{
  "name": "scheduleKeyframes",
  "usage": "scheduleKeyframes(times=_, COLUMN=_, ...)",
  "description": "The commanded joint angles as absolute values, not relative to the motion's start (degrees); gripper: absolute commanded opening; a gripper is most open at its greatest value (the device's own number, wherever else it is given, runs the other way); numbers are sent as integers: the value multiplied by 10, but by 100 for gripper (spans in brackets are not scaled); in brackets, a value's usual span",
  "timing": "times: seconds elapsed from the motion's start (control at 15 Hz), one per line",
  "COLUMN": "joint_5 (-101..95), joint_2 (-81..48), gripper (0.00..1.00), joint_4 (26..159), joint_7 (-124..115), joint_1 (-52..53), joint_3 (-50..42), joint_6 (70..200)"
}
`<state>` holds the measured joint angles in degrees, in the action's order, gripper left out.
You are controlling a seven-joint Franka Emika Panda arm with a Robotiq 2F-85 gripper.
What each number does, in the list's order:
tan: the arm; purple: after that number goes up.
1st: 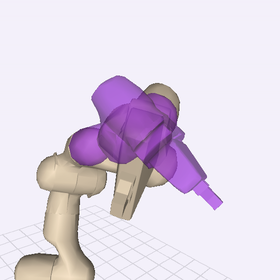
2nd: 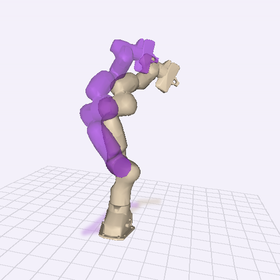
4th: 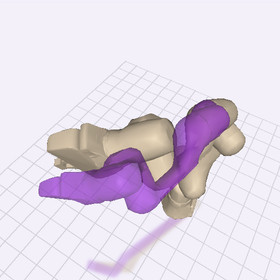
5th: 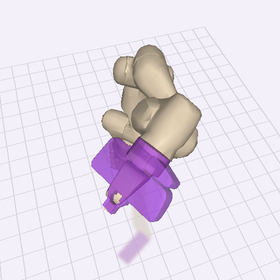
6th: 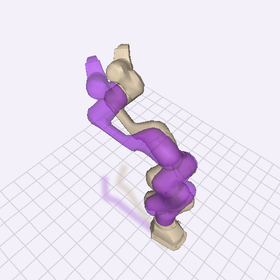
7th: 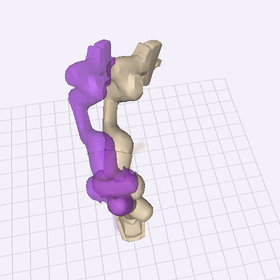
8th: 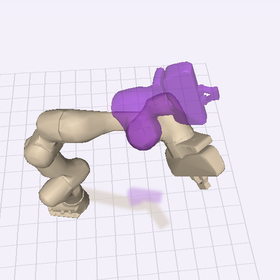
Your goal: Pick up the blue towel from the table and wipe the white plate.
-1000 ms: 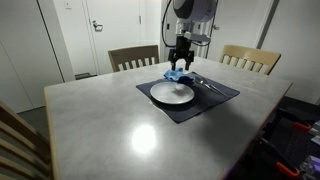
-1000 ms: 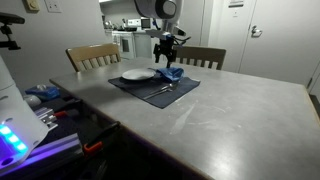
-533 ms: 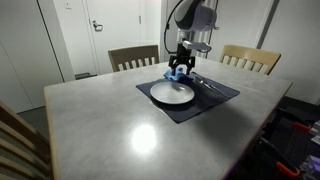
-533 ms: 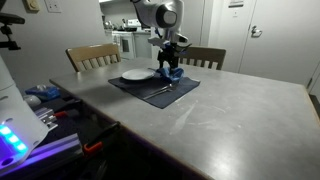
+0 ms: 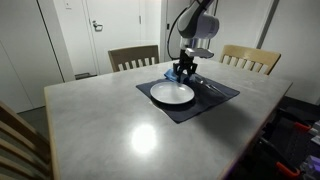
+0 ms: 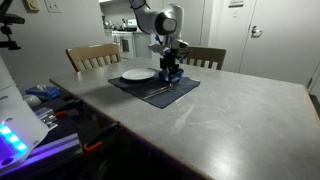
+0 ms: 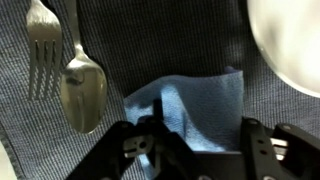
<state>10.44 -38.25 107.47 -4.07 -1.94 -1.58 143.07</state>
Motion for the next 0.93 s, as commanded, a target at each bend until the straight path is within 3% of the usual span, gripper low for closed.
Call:
scheduleKeyframes(times=0.0, joint_5=93, joint_2=-355, gripper=35, joint_4=1098, joint_7=-57, joint_1=-18, joint_3=-24, joint_6=1448)
scheduleKeyframes(times=0.07, joint_5=89, joint_2=-350, gripper=33, joint_4=1099, joint_7=-63, joint_1=-15, joint_3=-28, joint_6=1451)
scheduleKeyframes(times=0.4, joint_5=59, joint_2=-325, gripper=0, joint_4=1099, joint_7=-92, joint_1=-6, joint_3=-41, joint_6=1439)
scheduleKeyframes(times=0.87, joint_5=68, joint_2=-243, gripper=2, joint_4=1160, joint_7=-12, joint_1=-21, joint_3=0, joint_6=1346)
